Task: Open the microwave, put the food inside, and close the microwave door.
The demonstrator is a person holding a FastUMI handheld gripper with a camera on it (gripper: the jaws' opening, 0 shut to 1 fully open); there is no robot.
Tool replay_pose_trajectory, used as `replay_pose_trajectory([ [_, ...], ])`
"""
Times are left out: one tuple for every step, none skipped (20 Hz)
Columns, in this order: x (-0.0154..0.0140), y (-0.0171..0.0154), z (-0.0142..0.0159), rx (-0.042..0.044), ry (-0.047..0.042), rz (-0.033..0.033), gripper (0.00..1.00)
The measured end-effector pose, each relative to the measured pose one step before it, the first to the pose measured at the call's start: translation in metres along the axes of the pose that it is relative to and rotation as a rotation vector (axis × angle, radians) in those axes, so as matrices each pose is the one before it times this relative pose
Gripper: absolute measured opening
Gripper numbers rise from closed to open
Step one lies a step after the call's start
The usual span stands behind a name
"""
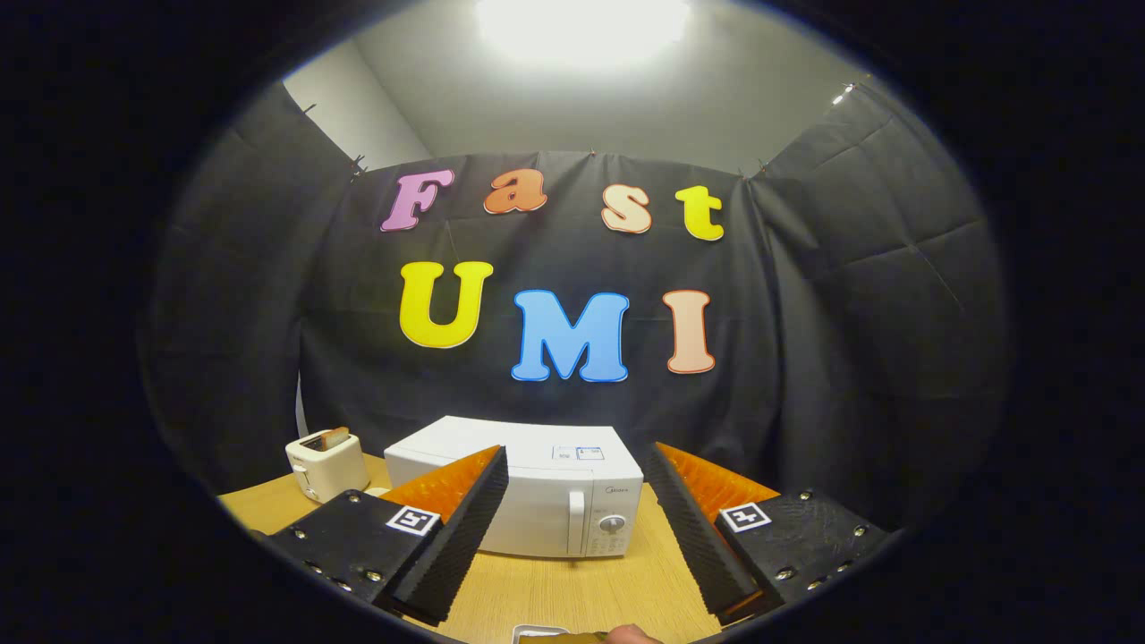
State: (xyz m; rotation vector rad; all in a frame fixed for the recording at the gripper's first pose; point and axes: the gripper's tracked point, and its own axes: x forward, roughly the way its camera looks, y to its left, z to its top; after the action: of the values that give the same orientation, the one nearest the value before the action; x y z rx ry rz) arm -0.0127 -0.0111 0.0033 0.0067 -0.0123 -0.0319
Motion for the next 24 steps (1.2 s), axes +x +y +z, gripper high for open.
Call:
replay_pose_trajectory([
  [-0.00052, -0.00051, 0.00019, 0.00208, -0.00273, 0.00136, 0.98],
  [-0.00073, 0.00013, 0.00088, 0.00139, -0.002, 0.00231, 0.98],
  [0.00023, -0.0003, -0.00054, 0.00125, -0.00008, 0.0016, 0.98],
  [-0.00004, -0.00013, -0.00039, 0.00274, 0.00143, 0.00171, 0.98],
  [-0.00051, 0.00029, -0.00027, 0.00587, -0.00058, 0.00406, 0.98],
  [0.00064, 0.001, 0.00012, 0.00849, -0.00125, 0.00699, 0.98],
  [0.00049, 0.00068, -0.00067, 0.00521, 0.00039, 0.00244, 0.98],
  [0.00135, -0.00057, -0.0009, 0.00031, 0.00134, 0.0034, 0.98],
  [0.0027, 0.00097, -0.00181, -0.00382, 0.00428, 0.00471, 0.98],
  [0.00242, 0.00017, -0.00157, -0.00822, 0.00521, 0.00665, 0.98],
  [0.00265, -0.00072, -0.00194, -0.01022, 0.00354, 0.00263, 0.98],
  [0.00346, -0.00134, -0.00051, -0.00921, -0.00041, 0.00136, 0.98],
  [0.00393, -0.00125, -0.00044, -0.00417, -0.00099, 0.00192, 0.98],
  [0.00429, -0.00034, -0.0003, 0.0023, -0.00046, 0.00394, 0.98],
  [0.00417, -0.00059, -0.00196, 0.00597, 0.00172, 0.00182, 0.98],
  [0.00525, -0.00045, -0.00166, 0.00511, 0.00492, 0.00306, 0.98],
  [0.00467, -0.00237, -0.00427, 0.00142, 0.00705, -0.00278, 0.98],
  [0.00569, -0.00181, -0.00283, -0.00029, 0.00475, 0.00083, 0.98],
  [0.00605, 0.00056, -0.00228, 0.00083, 0.00492, 0.00571, 0.98],
  [0.00611, -0.00001, -0.00297, 0.00018, 0.00405, 0.00529, 0.98],
  [0.00673, -0.00098, -0.00359, -0.00229, 0.00539, 0.00347, 0.98],
  [0.00653, -0.00067, -0.00441, -0.00668, 0.00769, 0.00417, 0.98],
  [0.00668, 0.0003, -0.00494, -0.00894, 0.00723, 0.005, 0.98],
  [0.00597, -0.00009, -0.00445, -0.00545, 0.00488, 0.00592, 0.98],
])
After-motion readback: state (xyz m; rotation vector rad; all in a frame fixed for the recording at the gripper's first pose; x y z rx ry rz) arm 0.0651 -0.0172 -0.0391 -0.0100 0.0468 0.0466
